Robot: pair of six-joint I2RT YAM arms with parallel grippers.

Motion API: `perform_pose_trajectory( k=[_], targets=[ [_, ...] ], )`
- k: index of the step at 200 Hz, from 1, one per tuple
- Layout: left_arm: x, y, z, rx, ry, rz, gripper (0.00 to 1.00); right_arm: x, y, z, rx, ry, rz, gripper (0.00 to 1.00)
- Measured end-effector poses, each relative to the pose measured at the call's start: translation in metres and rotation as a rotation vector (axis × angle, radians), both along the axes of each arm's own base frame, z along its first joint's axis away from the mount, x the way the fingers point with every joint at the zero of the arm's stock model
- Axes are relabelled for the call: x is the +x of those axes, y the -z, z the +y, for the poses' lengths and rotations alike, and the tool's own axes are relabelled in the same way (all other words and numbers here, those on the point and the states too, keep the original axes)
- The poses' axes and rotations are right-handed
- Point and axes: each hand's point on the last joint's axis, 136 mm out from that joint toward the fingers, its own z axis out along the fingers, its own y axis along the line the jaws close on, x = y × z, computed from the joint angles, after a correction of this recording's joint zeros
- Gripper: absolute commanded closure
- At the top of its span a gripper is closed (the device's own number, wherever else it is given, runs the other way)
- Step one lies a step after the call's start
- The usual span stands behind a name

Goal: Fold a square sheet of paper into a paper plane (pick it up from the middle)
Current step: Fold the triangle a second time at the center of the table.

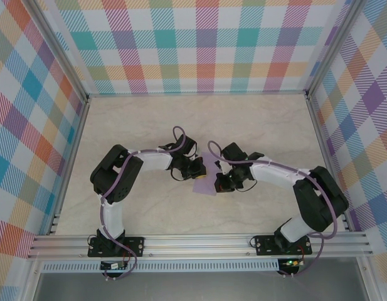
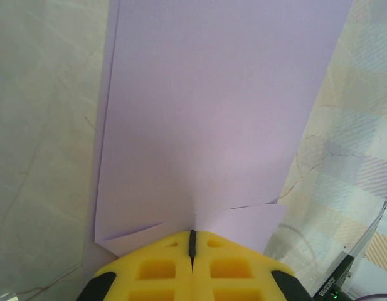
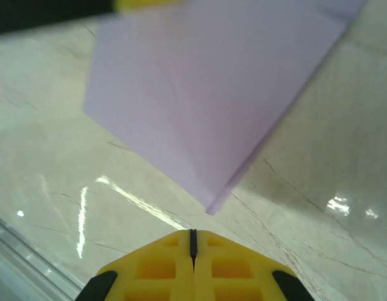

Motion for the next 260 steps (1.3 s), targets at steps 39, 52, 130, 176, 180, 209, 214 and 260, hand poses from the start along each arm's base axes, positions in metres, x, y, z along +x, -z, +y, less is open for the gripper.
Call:
perform_pose_trajectory(
  k=[39, 52, 130, 176, 180, 209, 214, 260],
  targets=[
    [0.000, 0.000, 0.000, -0.008, 0.001, -0.007, 1.00, 0.027, -0.009, 0.012, 0.045, 0.073, -0.040, 0.92],
    [0.000, -0.001, -0.001, -0.012, 0.002, -0.011, 1.00, 0.033, -0.005, 0.010, 0.045, 0.116, -0.027, 0.83],
    [0.000, -0.002, -0.002, -0.021, 0.004, -0.014, 0.99, 0.073, 0.016, -0.016, 0.051, 0.260, 0.012, 0.57],
    [0.000, -0.003, -0.002, -0.026, 0.002, -0.019, 0.94, 0.078, 0.023, -0.011, 0.074, 0.236, 0.041, 0.61],
    [0.000, -0.003, -0.002, -0.027, 0.002, -0.020, 0.94, 0.078, 0.023, -0.010, 0.076, 0.232, 0.044, 0.62],
    [0.000, -0.003, -0.002, -0.030, 0.002, -0.024, 0.93, 0.075, 0.024, -0.006, 0.100, 0.213, 0.063, 0.64],
    [0.000, -0.003, -0.002, -0.030, 0.002, -0.024, 0.93, 0.075, 0.024, -0.005, 0.104, 0.210, 0.065, 0.64],
    [0.000, -0.003, -0.002, -0.030, 0.002, -0.024, 0.93, 0.070, 0.021, 0.000, 0.139, 0.179, 0.081, 0.69]
  ],
)
